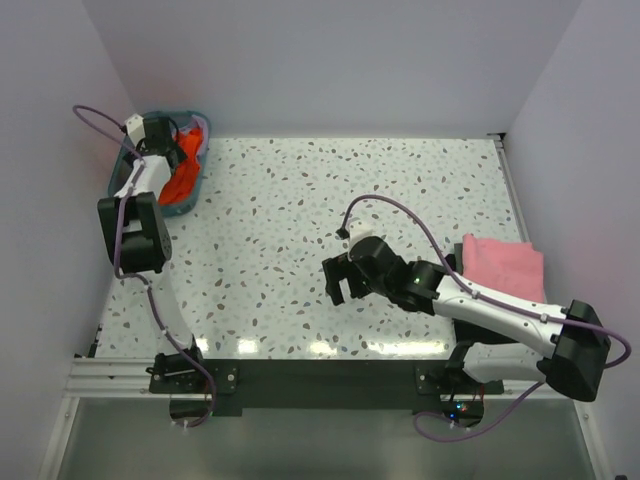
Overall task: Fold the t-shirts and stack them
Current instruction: Grab the tshirt from the pile, then move the tshirt to the center of the board, then flatten the tshirt out
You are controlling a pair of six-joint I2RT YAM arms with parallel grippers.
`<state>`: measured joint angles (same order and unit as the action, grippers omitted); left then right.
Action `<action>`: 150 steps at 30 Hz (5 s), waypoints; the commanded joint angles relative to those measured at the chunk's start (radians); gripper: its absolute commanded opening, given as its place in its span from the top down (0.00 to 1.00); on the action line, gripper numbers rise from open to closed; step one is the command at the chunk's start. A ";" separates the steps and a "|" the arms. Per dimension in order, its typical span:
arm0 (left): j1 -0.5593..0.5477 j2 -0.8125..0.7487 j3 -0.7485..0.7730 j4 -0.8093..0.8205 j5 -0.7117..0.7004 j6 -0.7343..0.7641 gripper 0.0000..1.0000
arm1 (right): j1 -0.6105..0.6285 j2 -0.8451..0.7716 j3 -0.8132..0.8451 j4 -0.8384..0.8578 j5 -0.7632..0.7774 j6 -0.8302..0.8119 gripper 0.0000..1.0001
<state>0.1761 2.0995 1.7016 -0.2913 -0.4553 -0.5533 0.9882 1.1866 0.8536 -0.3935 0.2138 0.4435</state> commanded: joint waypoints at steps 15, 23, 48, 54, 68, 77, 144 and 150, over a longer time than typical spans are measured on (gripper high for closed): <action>0.062 0.157 0.173 0.034 0.093 -0.016 0.88 | 0.004 0.073 0.030 0.045 -0.040 -0.028 0.01; 0.062 0.048 0.250 0.041 0.119 0.047 1.00 | 0.004 0.065 0.027 0.051 -0.044 -0.025 0.01; -0.128 -0.479 0.366 0.188 0.307 0.225 1.00 | 0.004 -0.027 0.068 0.044 0.019 -0.028 0.01; -0.314 -0.623 0.328 0.207 0.302 0.242 1.00 | 0.004 -0.131 0.058 0.007 0.090 -0.009 0.01; -0.343 -0.510 -0.331 0.379 0.713 -0.180 0.29 | 0.001 -0.179 0.073 -0.140 0.412 0.086 0.01; -0.415 -0.706 -0.690 0.175 0.417 -0.200 0.38 | -0.026 0.016 0.101 -0.047 0.313 0.073 0.01; -0.443 -0.848 -1.265 0.380 0.612 -0.229 0.45 | -0.177 0.613 0.742 -0.061 0.430 -0.078 1.00; -0.524 -0.714 -1.176 0.376 0.534 -0.275 0.55 | -0.259 0.564 0.717 -0.065 0.394 -0.081 1.00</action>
<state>-0.3157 1.3365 0.4706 0.0505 0.1356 -0.8055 0.7338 1.7771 1.5944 -0.4561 0.6140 0.3801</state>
